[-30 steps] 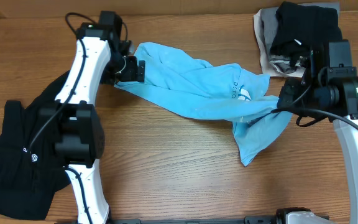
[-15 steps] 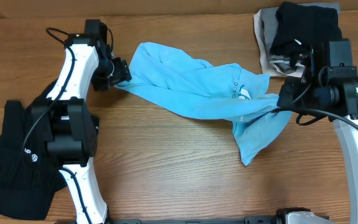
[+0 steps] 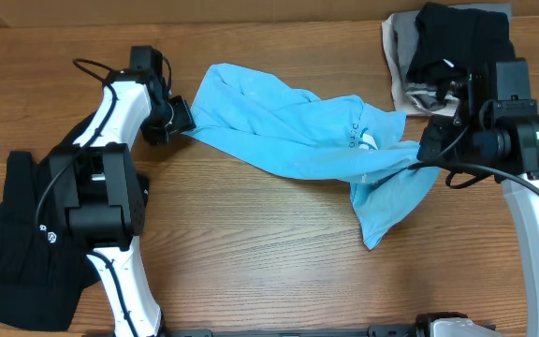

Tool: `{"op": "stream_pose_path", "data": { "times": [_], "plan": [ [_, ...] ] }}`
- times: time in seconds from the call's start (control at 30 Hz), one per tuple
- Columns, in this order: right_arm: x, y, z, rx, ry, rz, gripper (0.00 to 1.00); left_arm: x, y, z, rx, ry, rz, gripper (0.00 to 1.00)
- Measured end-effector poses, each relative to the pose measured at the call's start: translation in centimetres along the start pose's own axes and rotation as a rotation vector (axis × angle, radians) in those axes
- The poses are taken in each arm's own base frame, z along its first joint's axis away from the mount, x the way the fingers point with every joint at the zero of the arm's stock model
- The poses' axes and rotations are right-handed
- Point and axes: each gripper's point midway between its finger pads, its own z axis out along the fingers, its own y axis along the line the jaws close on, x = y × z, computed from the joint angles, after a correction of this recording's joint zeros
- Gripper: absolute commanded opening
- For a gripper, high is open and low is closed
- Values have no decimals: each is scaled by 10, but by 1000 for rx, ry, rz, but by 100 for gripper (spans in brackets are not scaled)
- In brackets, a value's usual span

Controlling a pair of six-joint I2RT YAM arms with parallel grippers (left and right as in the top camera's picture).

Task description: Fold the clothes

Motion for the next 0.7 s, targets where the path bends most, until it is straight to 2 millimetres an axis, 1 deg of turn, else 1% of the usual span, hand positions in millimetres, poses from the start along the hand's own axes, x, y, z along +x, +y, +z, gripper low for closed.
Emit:
{"op": "stream_pose_path", "data": {
  "times": [0.1,0.23,0.43,0.47,0.5,0.53,0.7],
  "plan": [
    [0,0,0,0,0,1,5,-1,0,5,5,-12,-10,58],
    [0,0,0,0,0,1,5,-6,-2,6,15,-36,-22,40],
    [0,0,0,0,0,1,5,-12,-5,6,28,-62,-26,33],
    [0,0,0,0,0,1,5,-13,-7,6,31,-70,-23,31],
    [0,0,0,0,0,1,5,-14,-9,6,34,-76,-20,24],
    [0,0,0,0,-1,1,5,-15,-12,6,38,-81,-16,4],
    [-1,0,0,-1,-3,1,5,-9,-28,8,46,-79,22,4]
  ]
}}
